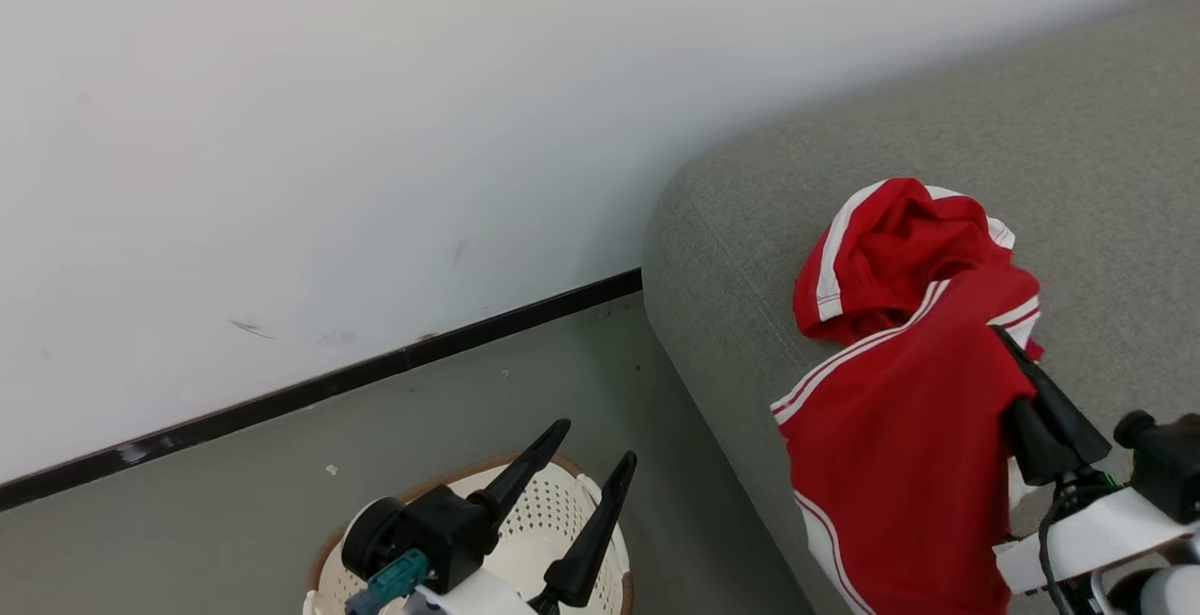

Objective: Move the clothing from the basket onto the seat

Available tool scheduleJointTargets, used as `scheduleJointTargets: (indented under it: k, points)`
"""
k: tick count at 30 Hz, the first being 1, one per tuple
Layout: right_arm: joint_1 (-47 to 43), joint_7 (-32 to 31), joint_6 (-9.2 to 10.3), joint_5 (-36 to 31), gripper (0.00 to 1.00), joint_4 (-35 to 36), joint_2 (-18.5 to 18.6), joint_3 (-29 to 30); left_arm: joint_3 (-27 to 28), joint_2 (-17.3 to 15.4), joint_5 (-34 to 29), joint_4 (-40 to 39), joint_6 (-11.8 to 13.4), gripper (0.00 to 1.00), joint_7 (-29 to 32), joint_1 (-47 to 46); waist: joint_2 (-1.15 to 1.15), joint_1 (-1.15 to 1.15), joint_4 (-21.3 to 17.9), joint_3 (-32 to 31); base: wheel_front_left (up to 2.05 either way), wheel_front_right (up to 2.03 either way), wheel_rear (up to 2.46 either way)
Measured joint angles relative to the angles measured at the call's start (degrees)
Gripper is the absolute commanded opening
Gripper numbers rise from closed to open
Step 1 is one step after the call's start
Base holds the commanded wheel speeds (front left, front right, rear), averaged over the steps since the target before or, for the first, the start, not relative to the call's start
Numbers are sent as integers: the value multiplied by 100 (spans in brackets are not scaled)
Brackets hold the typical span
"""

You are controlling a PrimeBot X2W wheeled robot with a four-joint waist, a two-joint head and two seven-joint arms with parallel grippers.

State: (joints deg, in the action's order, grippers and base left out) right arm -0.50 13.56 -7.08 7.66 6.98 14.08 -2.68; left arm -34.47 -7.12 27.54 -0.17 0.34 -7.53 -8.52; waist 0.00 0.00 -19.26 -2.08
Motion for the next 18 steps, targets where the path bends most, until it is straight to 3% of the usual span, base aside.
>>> scheduleJointTargets:
  k: [2,9,18]
  points:
    - [160,-100,0,-111,0,-51,185,-76,44,-27,-59,-1,14,100,-21,0,0,0,-32,32,0,0,0]
    - [1110,-269,0,5,0,-84,280,-78,170,-74,-142,-70,112,100,-44,0,0,0,-55,171,0,0,0]
    - [2404,-709,0,154,0,-522,581,615,386,-274,-259,-323,261,100,-43,-27,0,0,16,442,0,0,0]
